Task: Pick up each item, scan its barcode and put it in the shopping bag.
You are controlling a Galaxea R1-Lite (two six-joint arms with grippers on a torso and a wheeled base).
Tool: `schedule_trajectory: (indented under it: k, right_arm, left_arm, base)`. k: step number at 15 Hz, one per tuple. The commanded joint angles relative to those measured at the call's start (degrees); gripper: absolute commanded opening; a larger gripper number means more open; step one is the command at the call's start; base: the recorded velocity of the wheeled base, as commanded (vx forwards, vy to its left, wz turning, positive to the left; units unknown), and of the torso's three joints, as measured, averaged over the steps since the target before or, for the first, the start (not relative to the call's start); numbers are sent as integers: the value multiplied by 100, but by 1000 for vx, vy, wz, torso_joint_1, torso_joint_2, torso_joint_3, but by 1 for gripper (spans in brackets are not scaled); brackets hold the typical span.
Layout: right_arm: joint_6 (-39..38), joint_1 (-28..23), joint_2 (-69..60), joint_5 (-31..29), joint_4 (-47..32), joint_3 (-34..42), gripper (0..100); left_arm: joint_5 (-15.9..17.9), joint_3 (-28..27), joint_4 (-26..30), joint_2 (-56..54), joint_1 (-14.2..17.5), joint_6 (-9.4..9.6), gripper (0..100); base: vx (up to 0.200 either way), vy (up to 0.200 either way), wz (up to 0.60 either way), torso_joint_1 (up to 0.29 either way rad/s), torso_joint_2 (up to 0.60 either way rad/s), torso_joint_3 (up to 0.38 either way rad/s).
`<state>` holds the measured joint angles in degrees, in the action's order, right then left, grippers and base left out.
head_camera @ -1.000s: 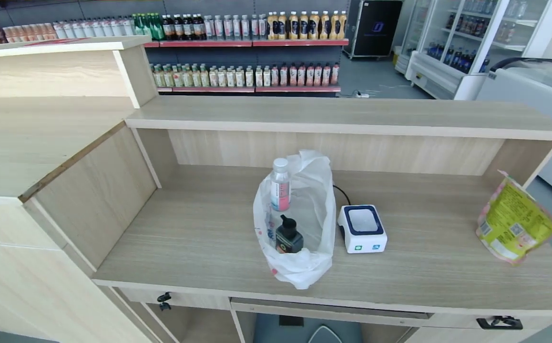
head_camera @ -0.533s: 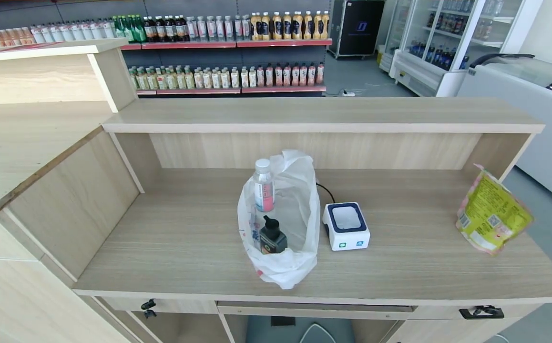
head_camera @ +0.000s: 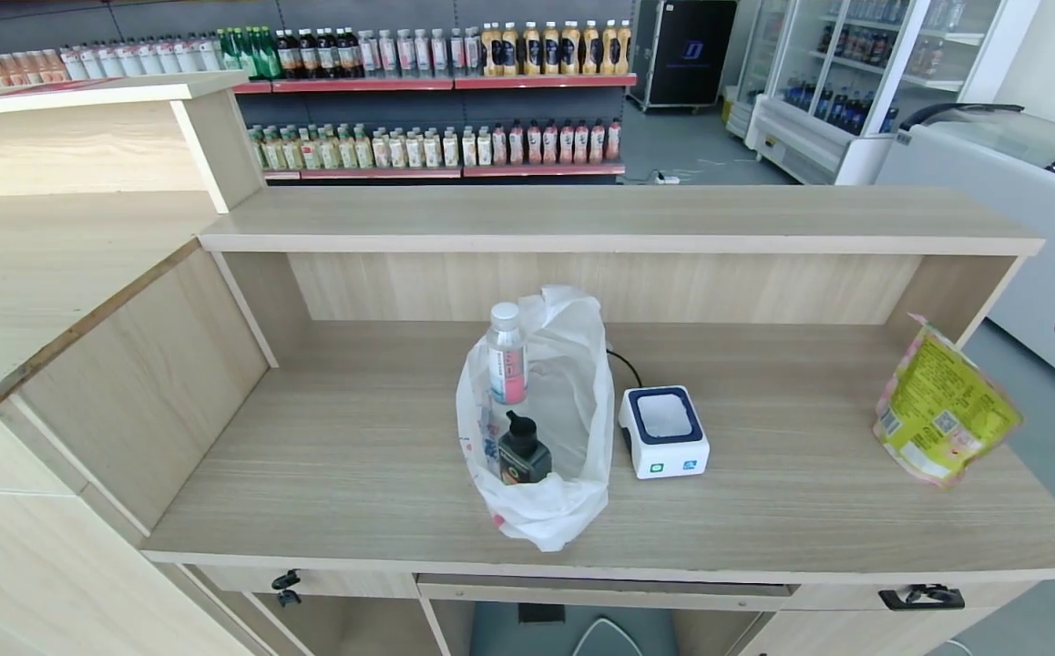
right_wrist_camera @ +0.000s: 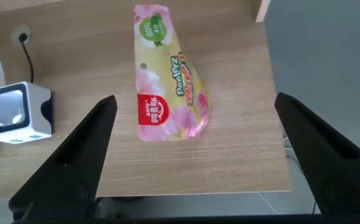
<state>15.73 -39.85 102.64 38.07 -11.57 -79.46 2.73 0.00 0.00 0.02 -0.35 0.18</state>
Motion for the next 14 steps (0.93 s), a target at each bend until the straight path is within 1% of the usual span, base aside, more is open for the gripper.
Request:
schedule_trajectory:
  k: [1, 6, 8, 10, 14]
  right_arm:
    - [1, 215, 256, 60, -3, 9, 100]
    - [53, 267, 537, 69, 93, 88, 100]
    - [18, 267, 792, 69, 471, 88, 100]
    - [36, 276, 1003, 69, 577, 62, 100]
    - [18, 601, 1302, 60, 744, 53, 100]
  left_arm:
    - [-1, 0, 0, 6, 0, -1, 100]
    - [-1, 0, 0, 6, 0, -1, 100]
    - [-1, 0, 0, 6, 0, -1, 100]
    - [-1, 0, 0, 6, 0, -1, 100]
    - [-1, 0, 0, 6, 0, -1, 100]
  base:
    - [0, 0, 0, 0, 0, 0]
    - [0, 0, 0, 0, 0, 0]
    - [0, 0, 0, 0, 0, 0]
    - [0, 0, 0, 0, 0, 0]
    - [0, 0, 0, 0, 0, 0]
